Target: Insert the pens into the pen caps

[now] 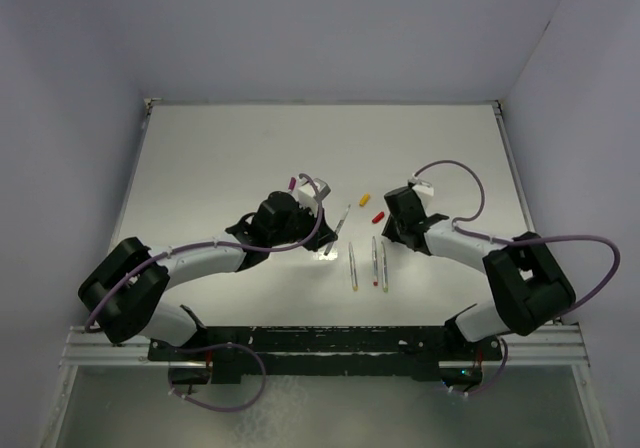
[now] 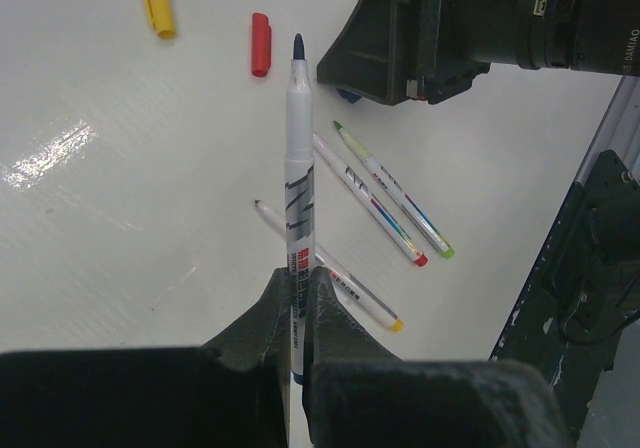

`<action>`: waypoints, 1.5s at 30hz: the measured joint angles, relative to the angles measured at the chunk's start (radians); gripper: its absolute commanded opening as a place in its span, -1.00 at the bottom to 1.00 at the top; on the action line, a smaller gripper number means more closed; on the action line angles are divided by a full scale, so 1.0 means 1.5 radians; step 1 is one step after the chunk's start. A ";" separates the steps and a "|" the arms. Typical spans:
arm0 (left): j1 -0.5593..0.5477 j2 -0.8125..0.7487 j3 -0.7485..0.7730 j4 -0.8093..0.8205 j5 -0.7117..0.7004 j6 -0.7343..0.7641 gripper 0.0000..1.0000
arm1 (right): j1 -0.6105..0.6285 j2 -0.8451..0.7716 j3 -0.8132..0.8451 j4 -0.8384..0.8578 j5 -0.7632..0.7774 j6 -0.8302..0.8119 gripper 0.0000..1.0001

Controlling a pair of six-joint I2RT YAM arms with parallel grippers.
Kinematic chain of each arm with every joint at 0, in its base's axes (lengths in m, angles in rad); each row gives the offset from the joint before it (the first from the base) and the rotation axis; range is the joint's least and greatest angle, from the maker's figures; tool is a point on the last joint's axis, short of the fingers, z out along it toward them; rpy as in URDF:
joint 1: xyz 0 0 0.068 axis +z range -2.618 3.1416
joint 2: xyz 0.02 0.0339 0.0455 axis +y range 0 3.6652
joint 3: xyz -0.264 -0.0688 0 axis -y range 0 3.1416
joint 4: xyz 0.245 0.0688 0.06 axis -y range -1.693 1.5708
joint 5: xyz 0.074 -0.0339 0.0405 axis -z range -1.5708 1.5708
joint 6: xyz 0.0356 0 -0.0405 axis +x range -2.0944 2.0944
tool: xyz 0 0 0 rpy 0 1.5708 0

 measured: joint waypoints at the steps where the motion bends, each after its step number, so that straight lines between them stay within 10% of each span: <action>1: 0.000 0.000 0.000 0.000 0.000 0.000 -1.00 | 0.000 0.004 0.004 -0.002 0.002 0.002 -0.33; 24: 0.002 0.000 0.000 0.007 0.000 0.001 -1.00 | 0.009 0.059 0.063 -0.048 0.023 0.020 -0.55; 29: 0.003 0.000 0.000 0.007 0.000 0.001 -1.00 | 0.010 0.065 0.069 -0.050 0.024 0.018 -1.00; 45: 0.006 0.000 0.002 0.005 0.000 0.006 -1.00 | 0.017 -0.006 0.068 -0.129 0.026 -0.024 -1.00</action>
